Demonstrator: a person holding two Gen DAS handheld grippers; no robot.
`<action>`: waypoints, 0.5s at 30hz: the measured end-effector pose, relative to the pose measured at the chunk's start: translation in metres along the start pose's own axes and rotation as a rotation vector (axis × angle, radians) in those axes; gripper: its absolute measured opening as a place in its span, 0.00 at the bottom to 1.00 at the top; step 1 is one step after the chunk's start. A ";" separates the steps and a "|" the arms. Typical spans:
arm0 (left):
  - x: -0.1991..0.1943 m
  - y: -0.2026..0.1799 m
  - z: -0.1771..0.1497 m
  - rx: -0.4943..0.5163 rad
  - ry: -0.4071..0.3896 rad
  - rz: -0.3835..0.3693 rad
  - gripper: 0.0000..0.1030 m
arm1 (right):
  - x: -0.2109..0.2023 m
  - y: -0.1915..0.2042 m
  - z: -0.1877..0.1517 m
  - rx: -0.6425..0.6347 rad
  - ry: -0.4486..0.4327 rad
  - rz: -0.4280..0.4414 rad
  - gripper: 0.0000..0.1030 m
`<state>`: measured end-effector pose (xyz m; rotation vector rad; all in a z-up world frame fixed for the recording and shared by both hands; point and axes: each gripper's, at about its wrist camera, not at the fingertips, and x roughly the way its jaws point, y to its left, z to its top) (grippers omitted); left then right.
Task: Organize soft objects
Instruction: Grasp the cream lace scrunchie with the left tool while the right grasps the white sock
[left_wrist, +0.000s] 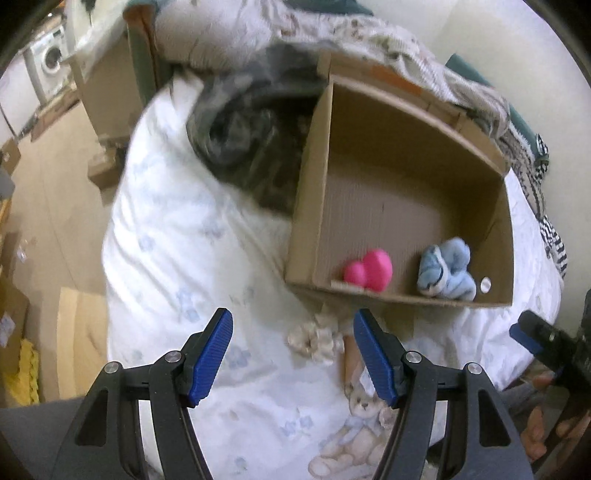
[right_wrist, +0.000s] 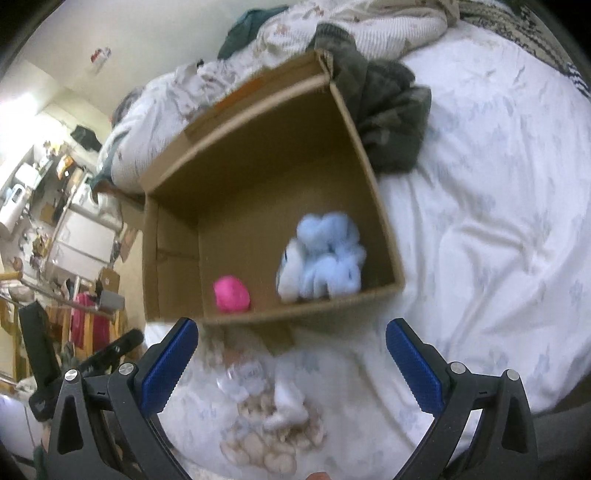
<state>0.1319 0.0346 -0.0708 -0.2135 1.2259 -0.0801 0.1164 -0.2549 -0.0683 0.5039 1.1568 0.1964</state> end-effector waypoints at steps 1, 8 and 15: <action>0.007 -0.001 -0.001 -0.004 0.033 -0.015 0.63 | 0.001 0.000 -0.004 -0.003 0.013 -0.005 1.00; 0.053 -0.019 -0.005 0.019 0.162 -0.040 0.53 | 0.002 0.000 -0.014 -0.021 0.041 -0.023 1.00; 0.087 -0.035 -0.003 0.047 0.229 -0.003 0.14 | 0.003 -0.012 -0.014 0.008 0.059 -0.037 1.00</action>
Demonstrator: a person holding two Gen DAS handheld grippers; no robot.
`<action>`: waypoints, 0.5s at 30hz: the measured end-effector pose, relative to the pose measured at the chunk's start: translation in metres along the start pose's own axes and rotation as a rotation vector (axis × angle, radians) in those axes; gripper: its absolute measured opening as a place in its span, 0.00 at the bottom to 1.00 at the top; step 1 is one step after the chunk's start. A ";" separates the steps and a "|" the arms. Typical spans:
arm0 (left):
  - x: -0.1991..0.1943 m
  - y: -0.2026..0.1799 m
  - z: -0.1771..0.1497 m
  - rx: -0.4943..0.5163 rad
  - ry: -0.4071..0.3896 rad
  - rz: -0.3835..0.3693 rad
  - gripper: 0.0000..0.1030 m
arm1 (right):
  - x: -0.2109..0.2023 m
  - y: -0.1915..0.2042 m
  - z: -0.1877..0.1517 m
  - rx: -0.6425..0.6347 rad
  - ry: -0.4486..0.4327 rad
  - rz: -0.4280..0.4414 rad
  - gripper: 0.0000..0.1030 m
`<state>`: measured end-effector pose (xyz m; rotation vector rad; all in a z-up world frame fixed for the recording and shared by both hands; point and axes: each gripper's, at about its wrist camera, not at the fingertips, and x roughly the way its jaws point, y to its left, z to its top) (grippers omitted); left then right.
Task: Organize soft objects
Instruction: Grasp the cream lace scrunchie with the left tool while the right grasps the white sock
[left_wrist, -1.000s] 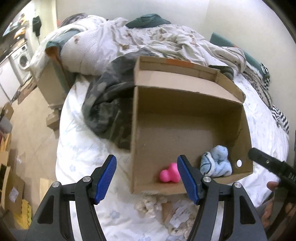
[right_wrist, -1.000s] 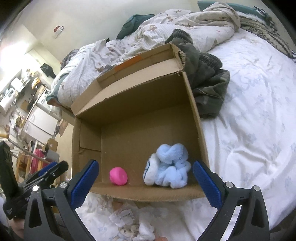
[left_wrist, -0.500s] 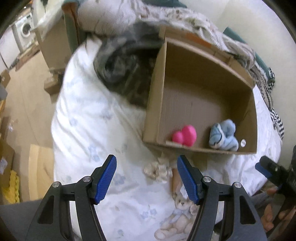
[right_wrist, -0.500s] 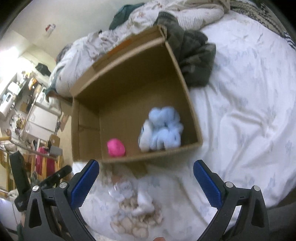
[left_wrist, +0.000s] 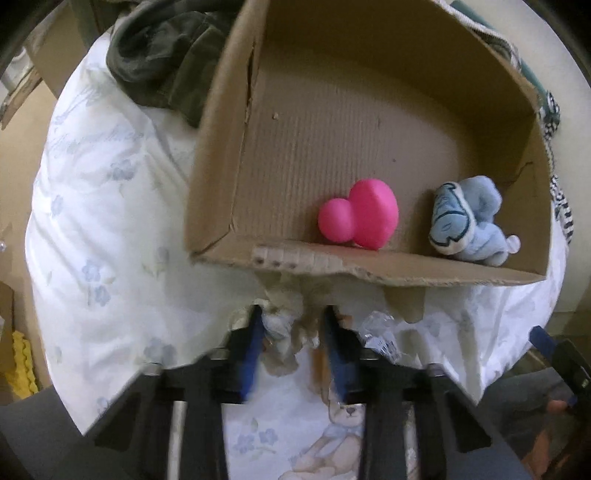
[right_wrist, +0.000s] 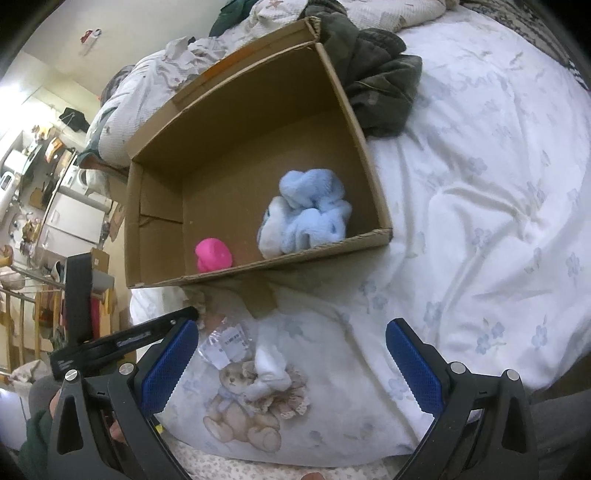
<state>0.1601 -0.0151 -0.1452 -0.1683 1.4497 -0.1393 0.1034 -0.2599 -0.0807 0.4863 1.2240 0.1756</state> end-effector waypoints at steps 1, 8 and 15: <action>0.000 0.000 0.001 -0.001 -0.003 0.007 0.11 | 0.000 -0.001 0.001 0.003 0.002 -0.001 1.00; -0.031 -0.002 -0.006 0.002 -0.069 -0.053 0.10 | 0.010 -0.003 0.002 0.012 0.037 -0.005 1.00; -0.068 0.003 -0.026 0.033 -0.137 -0.027 0.10 | 0.030 0.006 -0.004 -0.017 0.136 0.036 1.00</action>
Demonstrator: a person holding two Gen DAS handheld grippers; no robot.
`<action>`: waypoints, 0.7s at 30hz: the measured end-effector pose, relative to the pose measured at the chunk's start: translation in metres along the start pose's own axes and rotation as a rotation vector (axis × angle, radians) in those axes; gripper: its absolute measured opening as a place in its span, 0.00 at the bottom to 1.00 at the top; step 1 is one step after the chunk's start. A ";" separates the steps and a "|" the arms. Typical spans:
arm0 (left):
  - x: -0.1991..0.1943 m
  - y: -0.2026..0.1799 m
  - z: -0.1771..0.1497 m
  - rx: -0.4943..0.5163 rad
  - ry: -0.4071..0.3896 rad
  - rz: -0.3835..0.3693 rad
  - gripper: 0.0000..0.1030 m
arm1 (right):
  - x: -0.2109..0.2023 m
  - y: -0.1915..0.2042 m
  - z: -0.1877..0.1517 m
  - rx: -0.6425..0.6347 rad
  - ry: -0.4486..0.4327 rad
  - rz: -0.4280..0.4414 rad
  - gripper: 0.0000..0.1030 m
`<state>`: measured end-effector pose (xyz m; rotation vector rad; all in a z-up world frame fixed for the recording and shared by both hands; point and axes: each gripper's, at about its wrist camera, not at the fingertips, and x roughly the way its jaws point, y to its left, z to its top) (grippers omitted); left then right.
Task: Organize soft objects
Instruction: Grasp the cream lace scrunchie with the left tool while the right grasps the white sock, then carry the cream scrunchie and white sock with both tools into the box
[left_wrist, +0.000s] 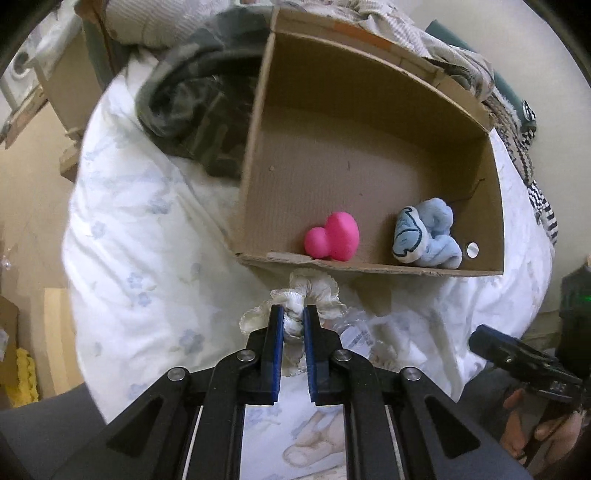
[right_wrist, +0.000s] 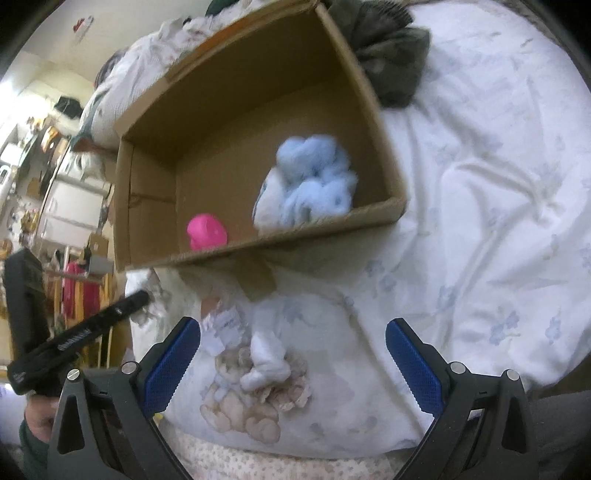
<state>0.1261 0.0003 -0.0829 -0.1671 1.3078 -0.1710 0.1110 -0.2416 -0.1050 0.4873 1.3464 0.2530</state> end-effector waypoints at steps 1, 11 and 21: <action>-0.002 0.002 0.001 -0.003 0.000 0.003 0.10 | 0.006 0.001 -0.001 -0.001 0.028 0.019 0.99; -0.010 0.013 -0.011 -0.029 -0.005 0.019 0.10 | 0.059 0.024 -0.012 -0.097 0.196 -0.026 0.43; -0.013 0.010 -0.014 -0.022 -0.020 0.032 0.10 | 0.020 0.021 -0.006 -0.093 0.055 0.042 0.23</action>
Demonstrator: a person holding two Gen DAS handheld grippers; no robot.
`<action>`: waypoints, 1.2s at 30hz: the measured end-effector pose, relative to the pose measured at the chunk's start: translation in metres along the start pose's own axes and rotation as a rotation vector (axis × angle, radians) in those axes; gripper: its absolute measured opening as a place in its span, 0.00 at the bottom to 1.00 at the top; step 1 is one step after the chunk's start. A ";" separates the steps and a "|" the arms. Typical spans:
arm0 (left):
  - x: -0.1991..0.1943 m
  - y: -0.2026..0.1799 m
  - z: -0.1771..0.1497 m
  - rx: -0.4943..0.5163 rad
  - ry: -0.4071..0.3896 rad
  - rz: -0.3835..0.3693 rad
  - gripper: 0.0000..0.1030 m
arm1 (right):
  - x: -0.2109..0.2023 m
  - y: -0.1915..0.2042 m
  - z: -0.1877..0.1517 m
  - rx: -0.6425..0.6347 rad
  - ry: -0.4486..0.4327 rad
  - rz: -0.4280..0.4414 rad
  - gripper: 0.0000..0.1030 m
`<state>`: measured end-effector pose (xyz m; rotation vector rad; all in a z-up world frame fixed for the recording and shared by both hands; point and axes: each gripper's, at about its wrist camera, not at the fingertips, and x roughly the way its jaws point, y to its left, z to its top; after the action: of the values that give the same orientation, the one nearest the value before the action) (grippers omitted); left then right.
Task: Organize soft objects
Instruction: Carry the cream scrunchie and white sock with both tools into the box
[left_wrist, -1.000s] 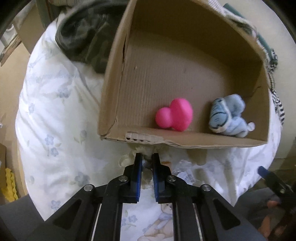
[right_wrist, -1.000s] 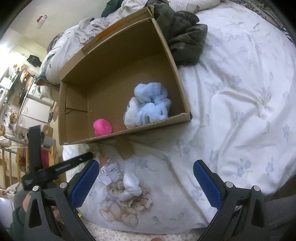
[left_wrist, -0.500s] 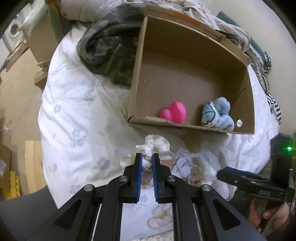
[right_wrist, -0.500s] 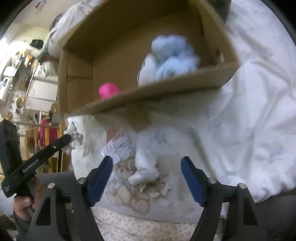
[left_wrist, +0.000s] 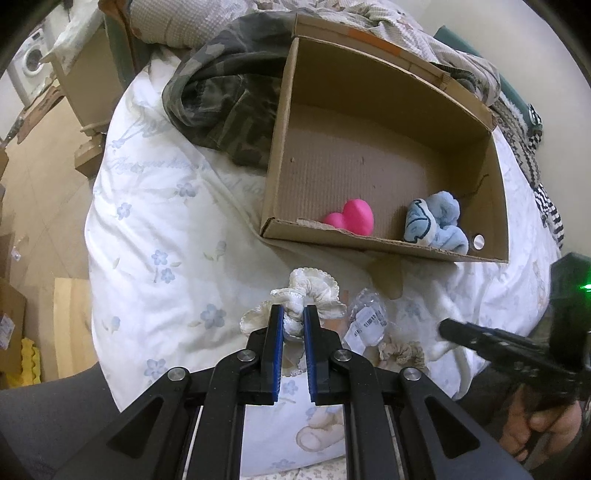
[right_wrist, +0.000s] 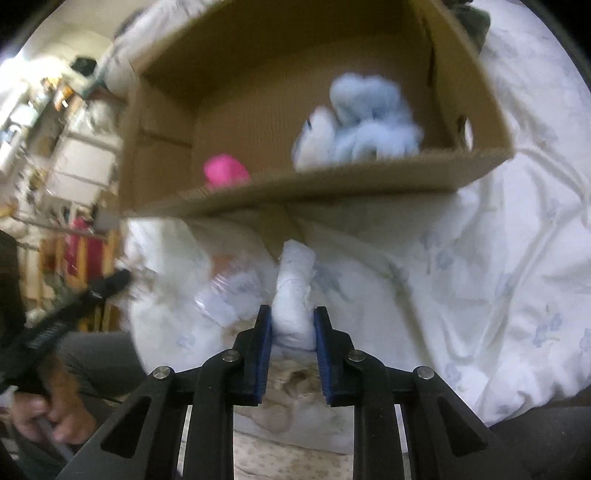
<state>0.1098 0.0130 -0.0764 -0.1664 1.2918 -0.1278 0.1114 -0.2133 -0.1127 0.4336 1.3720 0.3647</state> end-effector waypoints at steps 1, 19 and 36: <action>-0.001 0.000 0.000 0.000 -0.003 0.003 0.10 | -0.003 0.002 0.000 -0.006 -0.007 0.009 0.23; -0.063 -0.031 0.017 0.076 -0.228 0.034 0.10 | -0.068 0.050 0.017 -0.130 -0.181 0.175 0.23; -0.073 -0.053 0.089 0.118 -0.301 0.049 0.10 | -0.101 0.034 0.077 -0.111 -0.329 0.150 0.23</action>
<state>0.1756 -0.0207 0.0266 -0.0497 0.9847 -0.1310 0.1708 -0.2401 0.0010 0.4826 0.9969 0.4686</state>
